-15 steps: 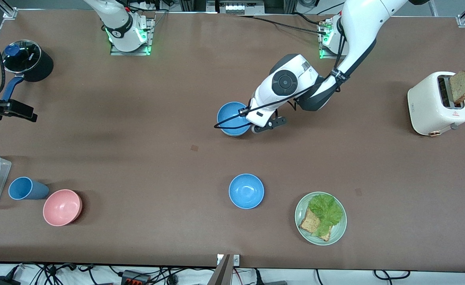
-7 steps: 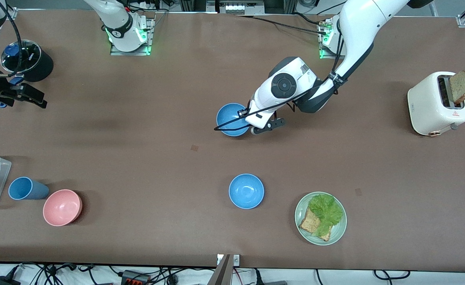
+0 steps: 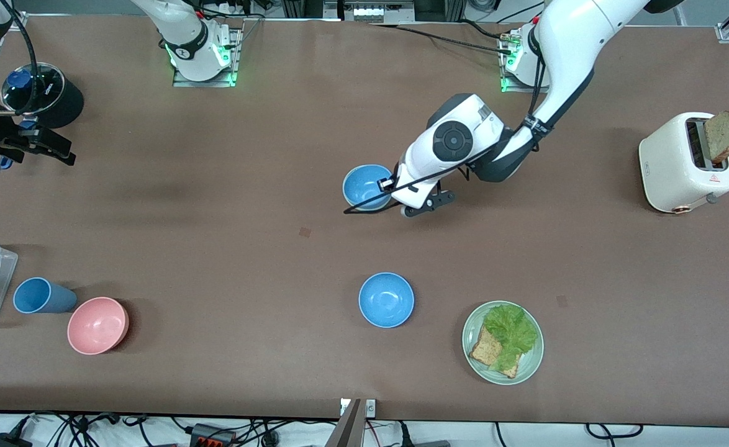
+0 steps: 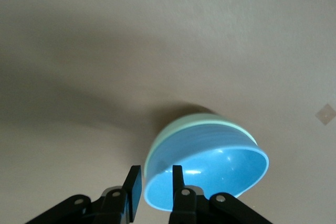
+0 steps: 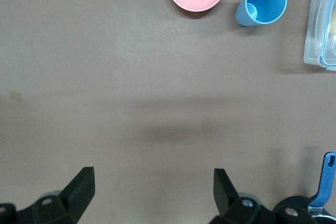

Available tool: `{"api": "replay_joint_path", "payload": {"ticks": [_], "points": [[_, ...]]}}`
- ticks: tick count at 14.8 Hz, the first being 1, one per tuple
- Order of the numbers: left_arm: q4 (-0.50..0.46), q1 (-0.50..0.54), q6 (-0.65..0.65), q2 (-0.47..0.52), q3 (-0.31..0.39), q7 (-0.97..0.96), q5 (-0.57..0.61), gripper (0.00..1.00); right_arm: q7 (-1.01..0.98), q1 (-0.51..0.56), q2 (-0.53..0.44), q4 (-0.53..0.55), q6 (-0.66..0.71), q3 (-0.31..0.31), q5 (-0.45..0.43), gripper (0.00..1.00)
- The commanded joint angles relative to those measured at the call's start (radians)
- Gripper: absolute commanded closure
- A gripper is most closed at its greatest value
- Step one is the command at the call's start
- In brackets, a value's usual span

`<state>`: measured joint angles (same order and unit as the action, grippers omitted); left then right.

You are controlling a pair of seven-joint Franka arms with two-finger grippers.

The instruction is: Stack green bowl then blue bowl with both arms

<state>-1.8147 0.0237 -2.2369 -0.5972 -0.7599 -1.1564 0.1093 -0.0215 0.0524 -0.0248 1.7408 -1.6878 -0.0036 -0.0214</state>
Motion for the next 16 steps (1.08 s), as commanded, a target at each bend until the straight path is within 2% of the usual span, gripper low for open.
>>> {"api": "replay_joint_path", "payload": {"ticks": [1, 5, 9, 11, 12, 13, 15, 16], "points": [[0.083, 0.033, 0.114, 0.029, -0.010, 0.020, 0.030, 0.69, -0.018, -0.002, -0.029, 0.022, 0.005, 0.002, -0.005, 0.00], [0.196, 0.151, 0.298, 0.085, -0.012, 0.292, 0.030, 0.69, -0.018, -0.002, -0.029, 0.022, 0.005, 0.002, -0.005, 0.00], [0.276, 0.251, 0.399, 0.099, -0.012, 0.567, 0.030, 0.68, -0.018, -0.002, -0.040, 0.020, 0.005, 0.002, -0.005, 0.00], [0.298, 0.303, 0.430, 0.099, -0.012, 0.712, 0.030, 0.62, -0.017, -0.006, -0.043, 0.020, 0.003, 0.002, -0.005, 0.00], [0.299, 0.332, 0.431, 0.099, -0.007, 0.783, 0.030, 0.50, -0.017, -0.006, -0.041, 0.022, -0.001, 0.002, -0.003, 0.00], [0.301, 0.355, 0.431, 0.099, -0.003, 0.835, 0.030, 0.43, -0.017, -0.006, -0.041, 0.022, -0.006, 0.002, -0.003, 0.00], [0.310, 0.395, 0.439, 0.097, 0.002, 0.923, 0.032, 0.00, -0.017, -0.005, -0.041, 0.023, -0.007, 0.002, -0.002, 0.00], [0.321, 0.412, 0.448, 0.097, 0.004, 0.954, 0.033, 0.00, -0.017, -0.005, -0.040, 0.025, -0.010, 0.002, -0.002, 0.00]]}}
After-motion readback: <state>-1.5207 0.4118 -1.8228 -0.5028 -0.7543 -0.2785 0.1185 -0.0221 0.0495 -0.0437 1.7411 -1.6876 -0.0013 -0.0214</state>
